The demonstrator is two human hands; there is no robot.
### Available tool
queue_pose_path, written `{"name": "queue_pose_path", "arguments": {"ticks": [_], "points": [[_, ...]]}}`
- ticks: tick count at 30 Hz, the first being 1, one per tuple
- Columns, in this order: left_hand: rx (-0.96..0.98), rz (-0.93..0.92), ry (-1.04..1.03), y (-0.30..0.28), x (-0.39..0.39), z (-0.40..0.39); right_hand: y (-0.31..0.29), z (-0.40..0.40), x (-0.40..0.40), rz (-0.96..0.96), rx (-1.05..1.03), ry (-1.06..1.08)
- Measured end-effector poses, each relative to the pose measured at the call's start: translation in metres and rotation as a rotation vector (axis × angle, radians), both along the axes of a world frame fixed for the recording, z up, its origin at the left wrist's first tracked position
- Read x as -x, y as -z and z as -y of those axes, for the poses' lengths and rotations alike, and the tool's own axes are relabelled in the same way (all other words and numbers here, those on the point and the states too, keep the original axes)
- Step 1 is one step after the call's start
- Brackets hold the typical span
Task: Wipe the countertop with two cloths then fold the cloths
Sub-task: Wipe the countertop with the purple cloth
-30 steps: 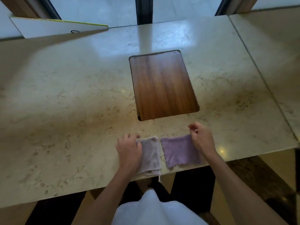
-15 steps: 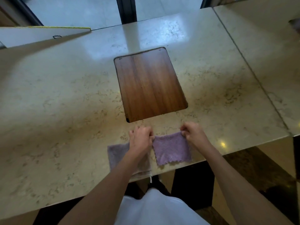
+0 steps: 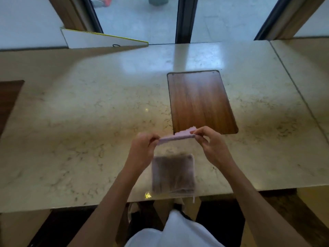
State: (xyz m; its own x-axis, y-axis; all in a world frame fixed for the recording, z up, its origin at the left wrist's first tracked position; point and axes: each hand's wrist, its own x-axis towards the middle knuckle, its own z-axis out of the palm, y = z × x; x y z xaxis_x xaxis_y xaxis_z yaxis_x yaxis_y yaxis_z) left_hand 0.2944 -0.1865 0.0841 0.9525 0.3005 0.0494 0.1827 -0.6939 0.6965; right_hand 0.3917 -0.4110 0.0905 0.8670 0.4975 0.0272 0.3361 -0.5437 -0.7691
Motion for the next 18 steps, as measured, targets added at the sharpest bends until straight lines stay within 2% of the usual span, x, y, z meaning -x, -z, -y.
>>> {"name": "queue_pose_path", "arguments": {"ticks": [5,9,14,16,18], "points": [[0.077,-0.032,-0.066,-0.004,0.083,-0.072,0.008,-0.072,0.063,-0.116,-0.024,-0.087],[0.106,-0.117,-0.025,0.002,0.138,-0.11,0.027,-0.1,0.119,-0.248,-0.036,-0.126],[0.175,-0.302,0.064,0.017,0.152,-0.104,0.041,-0.081,0.131,-0.329,0.134,-0.153],[0.204,-0.424,0.116,0.035,0.171,-0.146,0.057,-0.122,0.153,-0.391,0.228,-0.151],[0.162,-0.484,0.125,0.042,0.168,-0.146,0.056,-0.127,0.154,-0.394,0.271,-0.118]]}}
